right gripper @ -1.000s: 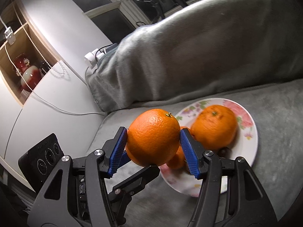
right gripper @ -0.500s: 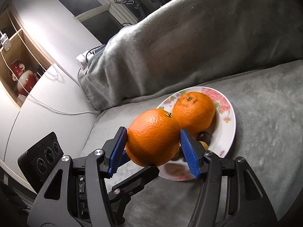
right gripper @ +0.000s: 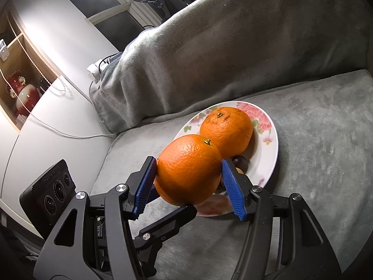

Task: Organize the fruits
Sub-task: 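Lift the large orange with the right tool and carry it over the plate, then open the right tool to set the large orange on the plate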

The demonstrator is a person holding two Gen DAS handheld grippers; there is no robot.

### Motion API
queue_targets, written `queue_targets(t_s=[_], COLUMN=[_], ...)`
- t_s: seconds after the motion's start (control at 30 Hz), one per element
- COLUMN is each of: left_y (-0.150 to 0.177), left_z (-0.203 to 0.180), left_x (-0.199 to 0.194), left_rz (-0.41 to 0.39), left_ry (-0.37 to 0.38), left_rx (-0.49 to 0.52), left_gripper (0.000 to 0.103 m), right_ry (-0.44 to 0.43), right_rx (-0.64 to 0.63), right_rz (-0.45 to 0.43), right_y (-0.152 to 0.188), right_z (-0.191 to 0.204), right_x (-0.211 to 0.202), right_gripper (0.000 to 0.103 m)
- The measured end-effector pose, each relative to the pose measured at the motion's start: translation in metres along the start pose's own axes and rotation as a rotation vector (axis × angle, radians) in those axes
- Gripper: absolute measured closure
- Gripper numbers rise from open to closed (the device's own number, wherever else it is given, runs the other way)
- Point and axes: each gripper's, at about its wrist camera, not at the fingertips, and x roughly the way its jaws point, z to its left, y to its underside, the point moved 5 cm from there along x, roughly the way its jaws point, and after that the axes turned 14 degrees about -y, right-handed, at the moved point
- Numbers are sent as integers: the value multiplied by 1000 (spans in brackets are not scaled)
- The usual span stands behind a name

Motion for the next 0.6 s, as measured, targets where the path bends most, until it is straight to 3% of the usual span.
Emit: queue_targets(t_s=[0.6], left_y=[4], left_z=[-6], left_x=[9], left_rz=[27], left_ry=[-2], left_rx=[33], left_gripper=[51], right_ry=[46], right_rx=[-15], right_rz=[21], right_y=[6], right_z=[-9], right_x=[1], right_gripper=[42])
